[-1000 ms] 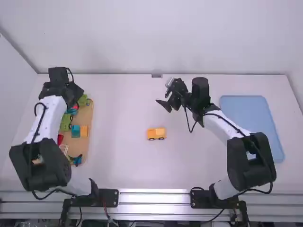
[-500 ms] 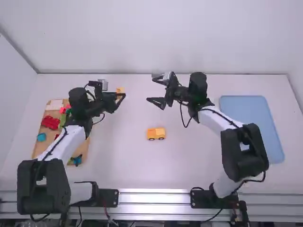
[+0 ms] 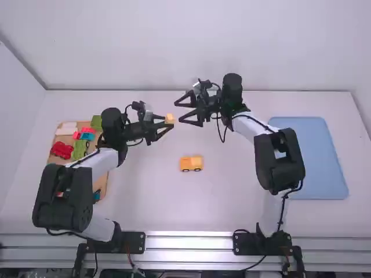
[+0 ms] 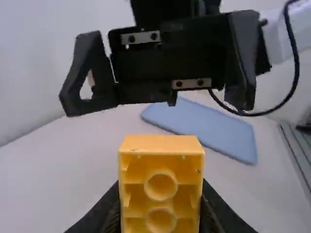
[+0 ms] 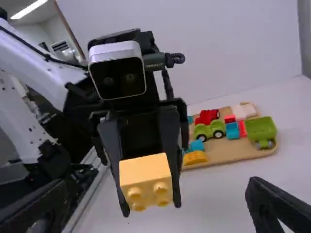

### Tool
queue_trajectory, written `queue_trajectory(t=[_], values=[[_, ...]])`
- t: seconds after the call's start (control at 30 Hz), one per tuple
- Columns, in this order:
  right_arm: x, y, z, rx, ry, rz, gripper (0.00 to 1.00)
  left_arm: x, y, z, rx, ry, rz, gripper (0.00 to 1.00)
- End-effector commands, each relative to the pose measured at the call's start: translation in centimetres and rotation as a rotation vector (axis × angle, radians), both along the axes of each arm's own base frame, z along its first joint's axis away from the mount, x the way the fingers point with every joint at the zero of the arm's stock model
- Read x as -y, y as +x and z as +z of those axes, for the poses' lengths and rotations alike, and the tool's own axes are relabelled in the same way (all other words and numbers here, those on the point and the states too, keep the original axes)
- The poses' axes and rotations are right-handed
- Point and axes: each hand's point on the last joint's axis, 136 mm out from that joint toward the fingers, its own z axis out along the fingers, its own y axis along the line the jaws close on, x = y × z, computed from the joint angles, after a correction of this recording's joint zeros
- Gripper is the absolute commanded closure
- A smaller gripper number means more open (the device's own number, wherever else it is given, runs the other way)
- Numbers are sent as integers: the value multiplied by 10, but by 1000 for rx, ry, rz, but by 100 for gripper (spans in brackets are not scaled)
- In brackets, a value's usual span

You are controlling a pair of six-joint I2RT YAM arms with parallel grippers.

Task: Assemble lego blocks to make yellow taxi

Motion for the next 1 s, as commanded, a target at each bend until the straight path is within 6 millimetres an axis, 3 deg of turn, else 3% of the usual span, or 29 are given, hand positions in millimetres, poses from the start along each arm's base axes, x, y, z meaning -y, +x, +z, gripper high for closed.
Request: queue_trajectory(t=[0.0, 0.23, 0.37, 0.53, 0.73, 0.83, 0.97], values=[[-6, -5, 4, -16, -2, 48, 5, 4, -5, -2, 10, -14, -53, 85], [-15, -13, 6, 60, 22, 74, 9, 5, 13, 10, 22, -50, -58, 87], [-17, -14, 6, 114, 39, 79, 9, 13, 12, 18, 2, -60, -138, 87], [-17, -14, 6, 145, 49, 76, 24, 12, 25, 20, -28, -60, -115, 92], [-18, -12, 9, 166, 55, 66, 45, 10, 25, 20, -20, -60, -111, 92], [-18, -12, 11, 188, 62, 66, 52, 14, 25, 21, -16, -60, -114, 91], [-18, -12, 10, 187, 62, 66, 53, 13, 28, 20, -20, -59, -93, 91]])
